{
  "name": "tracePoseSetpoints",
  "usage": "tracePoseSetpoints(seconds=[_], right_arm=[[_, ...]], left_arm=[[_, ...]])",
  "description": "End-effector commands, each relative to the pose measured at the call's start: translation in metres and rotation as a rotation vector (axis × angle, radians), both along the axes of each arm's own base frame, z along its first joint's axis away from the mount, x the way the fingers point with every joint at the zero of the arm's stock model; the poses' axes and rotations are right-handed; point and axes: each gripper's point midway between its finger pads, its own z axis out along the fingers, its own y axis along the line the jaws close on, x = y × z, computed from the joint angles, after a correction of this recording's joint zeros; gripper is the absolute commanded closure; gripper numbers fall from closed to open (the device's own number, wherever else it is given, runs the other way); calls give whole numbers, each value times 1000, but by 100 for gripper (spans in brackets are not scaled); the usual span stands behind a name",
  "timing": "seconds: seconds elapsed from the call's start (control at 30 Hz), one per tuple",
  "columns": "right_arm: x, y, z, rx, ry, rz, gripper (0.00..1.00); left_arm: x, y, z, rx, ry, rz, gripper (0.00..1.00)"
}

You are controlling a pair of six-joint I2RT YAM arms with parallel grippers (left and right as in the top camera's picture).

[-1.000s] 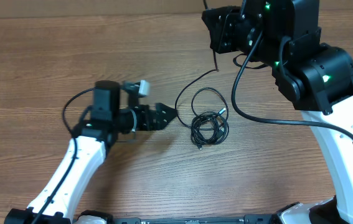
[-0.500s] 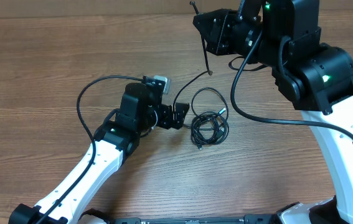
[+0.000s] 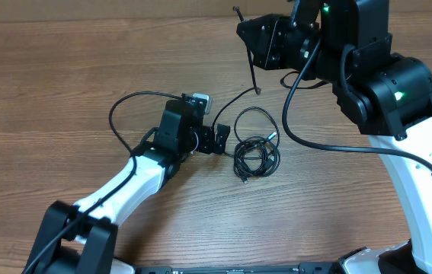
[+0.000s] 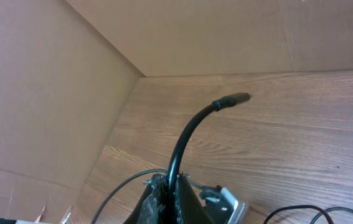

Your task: Untangle cables

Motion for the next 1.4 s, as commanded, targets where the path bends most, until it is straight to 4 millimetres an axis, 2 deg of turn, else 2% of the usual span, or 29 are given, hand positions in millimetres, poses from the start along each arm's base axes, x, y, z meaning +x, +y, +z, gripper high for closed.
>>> tracePoseSetpoints(seconds=[0.0,0.13,0.2,0.4,0.47,0.53,0.57,0.73,0.83,0.93,1.07,1.17,1.23,1.37], right_arm=[[0,0,7,11,-10,1,96],[0,0,6,10,-7,1,96],[0,0,6,9,-6,1,96],[0,-1,5,2,-7,3,96],[0,-1,5,2,-7,3,96],[0,-1,5,3,-8,3,96],[0,-1,6,4,-10,3,96],[2,-1,9,11,-25,0,96],[7,-9,10,12,-29,-22,96],[17,-26,10,11,-28,-67,94],[28,-52,5,3,-9,-133,74],[33,-71,-2,-9,23,-178,55],[34,-81,-7,-17,45,-203,40],[33,-90,-16,-31,85,-222,17]], left_arm=[[4,-8,-11,3,7,-38,2],[7,-10,-29,10,24,-38,20],[9,-11,-30,7,20,-38,38],[16,-14,-12,-30,-31,-35,62],[16,-14,-6,-35,-42,-34,75],[15,-15,-1,-43,-51,-39,94],[15,-17,3,-52,-55,-47,96],[15,-18,23,-76,-98,-53,96],[18,-12,47,-98,-148,-35,96],[23,4,79,-125,-221,4,96],[28,36,128,-159,-332,77,96],[23,56,160,-181,-402,113,96],[16,60,179,-206,-443,101,96],[4,62,207,-239,-508,94,96]])
